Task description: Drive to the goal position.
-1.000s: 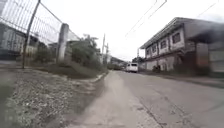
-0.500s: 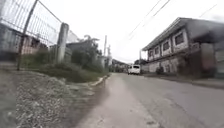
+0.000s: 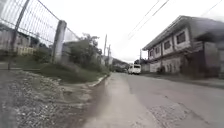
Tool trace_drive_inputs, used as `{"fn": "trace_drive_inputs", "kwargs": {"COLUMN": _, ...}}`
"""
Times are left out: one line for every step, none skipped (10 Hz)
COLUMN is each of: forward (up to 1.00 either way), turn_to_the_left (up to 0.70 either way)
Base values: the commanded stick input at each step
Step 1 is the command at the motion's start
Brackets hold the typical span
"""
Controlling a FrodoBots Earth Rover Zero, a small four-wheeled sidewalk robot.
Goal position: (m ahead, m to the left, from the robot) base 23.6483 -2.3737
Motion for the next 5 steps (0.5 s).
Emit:
{"fn": "trace_drive_inputs", "kwargs": {"forward": 0.70, "turn_to_the_left": 0.00}}
{"fn": "trace_drive_inputs", "kwargs": {"forward": 0.70, "turn_to_the_left": 0.00}}
{"fn": "trace_drive_inputs", "kwargs": {"forward": 0.70, "turn_to_the_left": 0.00}}
{"fn": "trace_drive_inputs", "kwargs": {"forward": 0.70, "turn_to_the_left": -0.04}}
{"fn": "trace_drive_inputs", "kwargs": {"forward": 0.70, "turn_to_the_left": -0.16}}
